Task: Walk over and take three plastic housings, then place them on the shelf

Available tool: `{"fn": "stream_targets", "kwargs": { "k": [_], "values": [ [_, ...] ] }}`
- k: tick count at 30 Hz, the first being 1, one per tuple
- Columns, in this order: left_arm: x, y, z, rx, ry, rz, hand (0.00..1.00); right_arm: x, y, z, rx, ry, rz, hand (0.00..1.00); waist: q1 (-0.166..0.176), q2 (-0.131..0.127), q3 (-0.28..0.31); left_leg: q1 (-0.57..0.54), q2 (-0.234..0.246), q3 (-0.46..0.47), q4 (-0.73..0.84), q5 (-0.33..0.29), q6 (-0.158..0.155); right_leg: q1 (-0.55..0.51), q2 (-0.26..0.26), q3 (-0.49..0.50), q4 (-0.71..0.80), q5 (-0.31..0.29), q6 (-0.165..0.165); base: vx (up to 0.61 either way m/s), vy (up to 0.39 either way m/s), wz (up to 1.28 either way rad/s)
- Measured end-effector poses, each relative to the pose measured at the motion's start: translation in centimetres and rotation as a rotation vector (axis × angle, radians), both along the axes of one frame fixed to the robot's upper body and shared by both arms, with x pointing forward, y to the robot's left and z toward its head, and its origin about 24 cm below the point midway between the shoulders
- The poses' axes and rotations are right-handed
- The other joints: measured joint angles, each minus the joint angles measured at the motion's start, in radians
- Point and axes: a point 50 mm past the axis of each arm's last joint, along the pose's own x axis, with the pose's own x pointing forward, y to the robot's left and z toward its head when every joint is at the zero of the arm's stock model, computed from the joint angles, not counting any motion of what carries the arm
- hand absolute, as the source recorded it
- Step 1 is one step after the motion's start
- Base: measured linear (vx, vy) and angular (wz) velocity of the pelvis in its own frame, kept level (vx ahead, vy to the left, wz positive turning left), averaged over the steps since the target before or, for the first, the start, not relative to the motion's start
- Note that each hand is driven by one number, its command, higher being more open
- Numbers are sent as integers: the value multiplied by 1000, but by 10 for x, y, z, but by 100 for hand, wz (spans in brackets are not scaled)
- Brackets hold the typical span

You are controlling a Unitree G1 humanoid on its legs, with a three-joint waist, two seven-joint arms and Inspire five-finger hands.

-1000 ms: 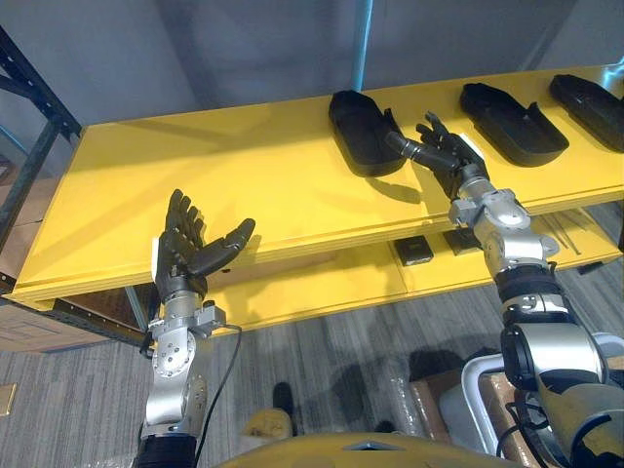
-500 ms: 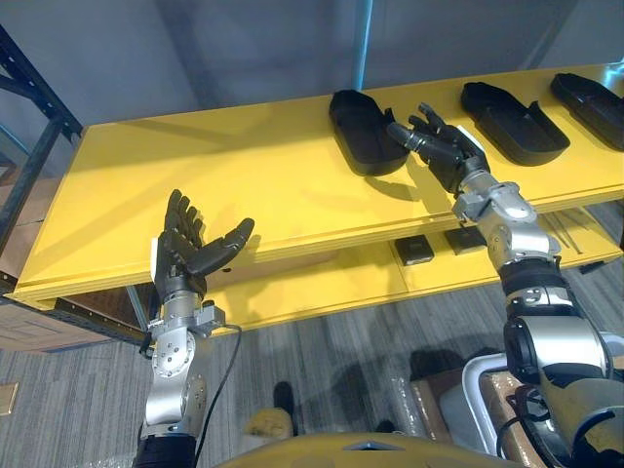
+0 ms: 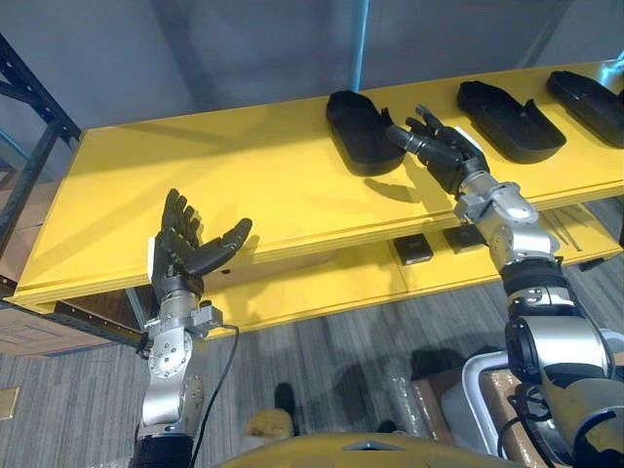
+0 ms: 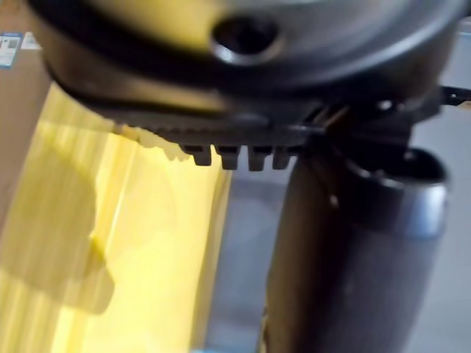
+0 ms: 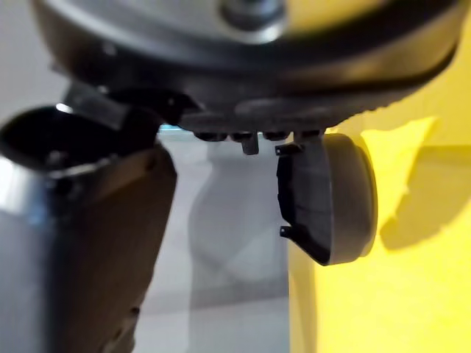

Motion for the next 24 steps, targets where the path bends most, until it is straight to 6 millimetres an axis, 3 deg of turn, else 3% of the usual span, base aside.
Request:
{"fn": "stream_targets", "kwargs": {
  "k": [24],
  "values": [
    [0,4,1,11,0,7,100,-1,9,-3,-48,21,112,100,0,3,0,-3,1,8,0,0,0,-8,0,5,0,0,0,0,0,0]
  ]
}}
